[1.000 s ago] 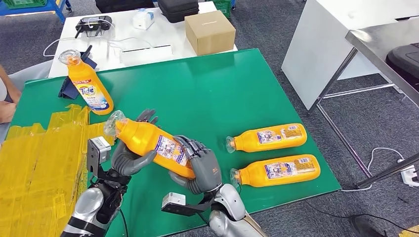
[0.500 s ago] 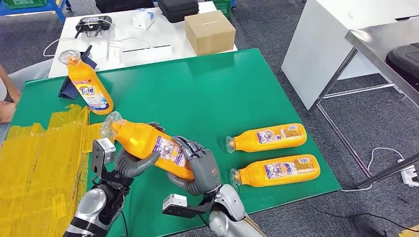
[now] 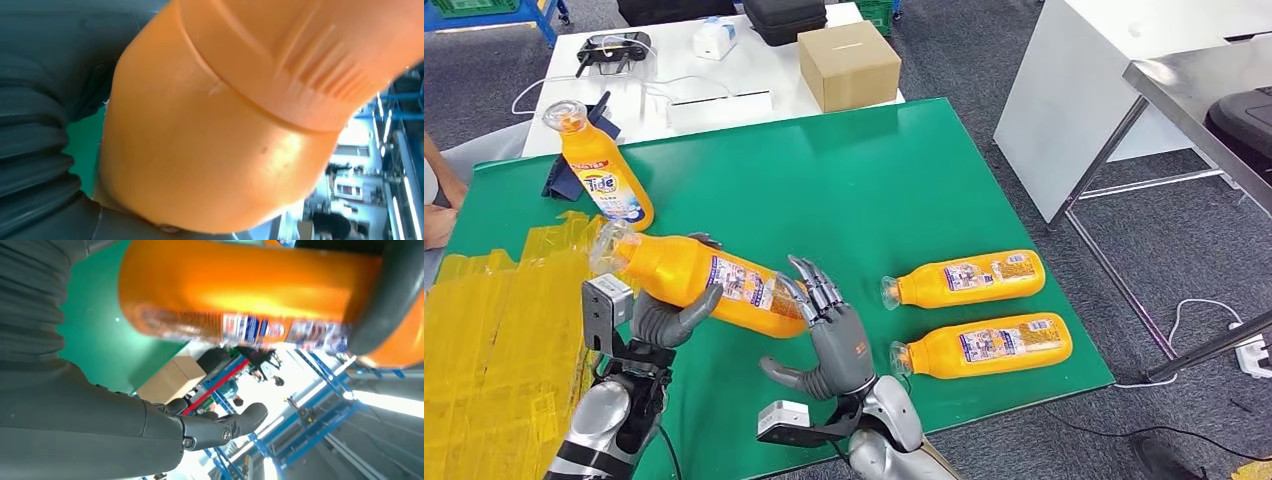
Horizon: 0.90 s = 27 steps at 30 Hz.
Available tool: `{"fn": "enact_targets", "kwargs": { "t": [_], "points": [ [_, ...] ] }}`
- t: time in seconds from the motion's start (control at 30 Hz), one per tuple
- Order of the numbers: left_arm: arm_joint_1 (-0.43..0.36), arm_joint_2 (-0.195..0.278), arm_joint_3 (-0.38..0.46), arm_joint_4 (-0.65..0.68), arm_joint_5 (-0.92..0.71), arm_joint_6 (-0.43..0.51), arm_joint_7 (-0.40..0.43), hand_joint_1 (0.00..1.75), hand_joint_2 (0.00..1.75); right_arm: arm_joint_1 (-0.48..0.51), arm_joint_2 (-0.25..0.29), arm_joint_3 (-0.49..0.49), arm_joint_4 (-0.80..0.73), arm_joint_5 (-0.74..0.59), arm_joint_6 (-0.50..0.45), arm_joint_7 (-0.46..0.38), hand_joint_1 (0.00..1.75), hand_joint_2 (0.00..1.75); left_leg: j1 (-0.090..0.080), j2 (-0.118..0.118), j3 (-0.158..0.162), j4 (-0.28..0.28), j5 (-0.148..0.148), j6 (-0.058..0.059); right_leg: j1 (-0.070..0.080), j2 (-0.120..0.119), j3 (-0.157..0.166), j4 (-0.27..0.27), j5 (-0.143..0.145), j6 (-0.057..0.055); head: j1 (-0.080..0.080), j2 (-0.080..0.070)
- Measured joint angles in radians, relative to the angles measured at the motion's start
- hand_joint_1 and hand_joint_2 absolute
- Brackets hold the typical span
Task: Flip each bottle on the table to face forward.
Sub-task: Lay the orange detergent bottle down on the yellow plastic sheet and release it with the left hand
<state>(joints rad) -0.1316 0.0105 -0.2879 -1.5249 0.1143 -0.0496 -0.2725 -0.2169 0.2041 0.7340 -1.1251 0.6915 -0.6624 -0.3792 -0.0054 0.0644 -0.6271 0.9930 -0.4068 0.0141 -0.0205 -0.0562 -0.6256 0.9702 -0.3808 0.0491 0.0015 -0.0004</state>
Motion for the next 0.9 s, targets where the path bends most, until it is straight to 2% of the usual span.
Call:
{"fn": "enact_targets", "kwargs": {
  "t": [0.07,0.13,0.27,0.33,0.4,0.5,0.6,0.7,0.83,0.9],
  "points": [
    [0.003,0.001,0.007,-0.007,-0.045,0.039,-0.005,1.75,1.75,0.008,-0.006,0.000,-0.024,-0.012,0.000,0.000,0.00,0.00,0.000,0.000,0.000,0.000,0.000,0.000,0.000,0.000,0.000,0.000,0.000,0.000,0.000,0.000],
    [0.007,0.002,0.014,-0.017,-0.178,0.140,-0.010,1.75,1.75,0.026,-0.013,-0.005,-0.063,-0.046,0.006,-0.004,0.00,0.00,0.000,0.000,0.000,0.000,0.000,0.000,0.000,0.000,0.000,0.000,0.000,0.000,0.000,0.000],
    [0.014,0.013,0.042,-0.045,-0.611,0.400,0.037,1.75,1.75,0.086,-0.035,-0.037,-0.217,-0.101,0.029,-0.017,0.00,1.75,0.000,0.000,-0.001,0.000,0.000,0.000,0.000,0.000,0.000,0.000,0.000,0.000,0.000,0.000],
    [0.016,0.021,0.059,-0.054,-0.857,0.486,0.102,1.75,1.75,0.123,-0.047,-0.059,-0.311,-0.099,0.033,-0.024,0.00,1.75,0.000,0.000,-0.001,0.000,0.000,0.000,0.000,0.000,0.000,0.000,0.000,0.000,0.000,0.000],
    [0.017,0.031,0.073,-0.056,-1.094,0.529,0.182,1.75,1.75,0.157,-0.055,-0.081,-0.402,-0.093,0.033,-0.027,0.00,1.75,0.000,0.000,-0.001,0.000,0.000,0.000,0.000,0.000,0.000,0.000,0.000,0.000,0.000,0.000],
    [0.017,0.045,0.087,-0.056,-1.392,0.537,0.292,1.75,1.75,0.196,-0.063,-0.105,-0.504,-0.089,0.029,-0.029,0.00,1.75,0.000,0.000,-0.001,0.000,0.000,0.000,0.000,0.000,-0.001,0.000,0.000,0.000,0.000,0.000],
    [0.015,0.073,0.092,-0.049,-1.608,0.501,0.414,1.75,1.75,0.218,-0.070,-0.130,-0.580,-0.071,0.008,-0.033,0.00,1.75,0.000,0.000,-0.001,0.000,0.000,0.000,0.000,0.000,-0.001,0.000,0.000,0.000,0.000,0.000],
    [0.007,0.115,0.078,-0.038,-1.674,0.475,0.507,1.75,1.75,0.231,-0.075,-0.150,-0.634,-0.053,-0.005,-0.034,0.00,1.75,0.000,0.001,0.000,0.000,0.000,0.000,0.000,0.000,-0.001,0.000,0.000,0.000,0.000,0.000],
    [0.000,0.148,0.069,-0.029,-1.677,0.467,0.532,1.75,1.75,0.242,-0.080,-0.162,-0.672,-0.049,-0.008,-0.031,0.00,1.75,0.000,0.001,0.000,0.000,0.000,0.000,0.000,0.000,-0.001,0.000,0.000,0.000,0.000,0.000],
    [-0.010,0.169,0.048,-0.021,-1.680,0.435,0.578,1.75,1.75,0.244,-0.082,-0.167,-0.684,-0.046,-0.012,-0.029,0.00,1.75,0.000,0.001,0.000,0.000,0.000,0.000,0.000,0.000,-0.001,0.000,0.000,0.000,0.000,0.000]
  ]
}}
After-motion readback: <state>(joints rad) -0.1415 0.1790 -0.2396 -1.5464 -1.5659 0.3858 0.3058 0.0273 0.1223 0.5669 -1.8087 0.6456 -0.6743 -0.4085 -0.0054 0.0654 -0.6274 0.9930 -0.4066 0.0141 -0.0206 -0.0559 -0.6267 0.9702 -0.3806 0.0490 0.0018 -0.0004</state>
